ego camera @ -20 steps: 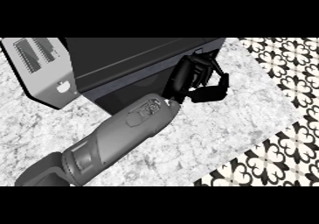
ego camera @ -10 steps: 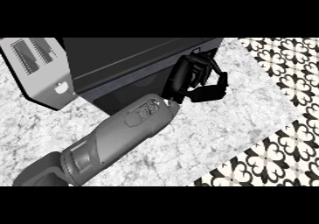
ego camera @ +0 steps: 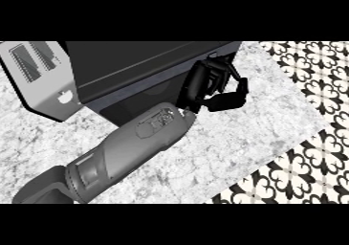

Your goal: Pick up the milk, place it into the microwave and close the microwave

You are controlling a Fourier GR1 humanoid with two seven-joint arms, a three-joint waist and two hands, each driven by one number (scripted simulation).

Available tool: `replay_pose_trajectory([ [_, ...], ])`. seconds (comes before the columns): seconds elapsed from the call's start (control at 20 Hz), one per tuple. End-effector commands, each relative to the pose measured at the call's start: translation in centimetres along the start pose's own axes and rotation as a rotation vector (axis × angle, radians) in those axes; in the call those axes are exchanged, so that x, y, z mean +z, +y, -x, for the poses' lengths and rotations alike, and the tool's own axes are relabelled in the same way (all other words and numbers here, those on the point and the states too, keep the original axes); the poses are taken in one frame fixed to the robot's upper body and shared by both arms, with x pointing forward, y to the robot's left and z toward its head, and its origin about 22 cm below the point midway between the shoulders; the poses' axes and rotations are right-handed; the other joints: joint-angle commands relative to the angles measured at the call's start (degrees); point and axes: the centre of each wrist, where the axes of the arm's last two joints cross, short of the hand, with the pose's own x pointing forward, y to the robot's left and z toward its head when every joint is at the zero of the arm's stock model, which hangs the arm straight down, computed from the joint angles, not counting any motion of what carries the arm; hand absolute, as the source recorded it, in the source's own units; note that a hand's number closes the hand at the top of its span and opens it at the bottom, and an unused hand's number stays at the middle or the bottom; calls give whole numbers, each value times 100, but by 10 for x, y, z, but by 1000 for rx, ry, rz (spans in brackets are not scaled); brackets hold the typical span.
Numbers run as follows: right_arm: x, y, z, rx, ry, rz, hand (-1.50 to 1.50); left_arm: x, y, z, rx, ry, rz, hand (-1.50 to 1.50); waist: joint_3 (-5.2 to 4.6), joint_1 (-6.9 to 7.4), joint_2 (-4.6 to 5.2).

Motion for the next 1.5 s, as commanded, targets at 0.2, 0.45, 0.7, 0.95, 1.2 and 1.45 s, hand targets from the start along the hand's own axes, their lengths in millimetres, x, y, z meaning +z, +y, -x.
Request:
replay_pose_trajectory([
  [0.2,4,-10,-8,2,-8,43,-150,-14,8,12,25,159,-277,150,4,291,22],
  [0.45,6,-16,-23,44,-13,63,-150,-9,17,27,0,180,-245,150,-21,471,14],
  [0.7,8,-19,-31,60,-30,80,-150,-7,29,36,-19,209,-231,150,-19,657,23],
  [0.95,14,-24,-38,72,-31,123,-150,-6,47,44,-53,214,-207,-150,-23,828,65],
  [1.2,19,-24,-44,85,-25,136,-150,-6,56,46,-36,210,-213,-150,-28,976,19],
  [1.45,20,-23,-50,76,-21,125,-150,-2,48,49,-8,221,-196,-150,-28,1084,-7],
])
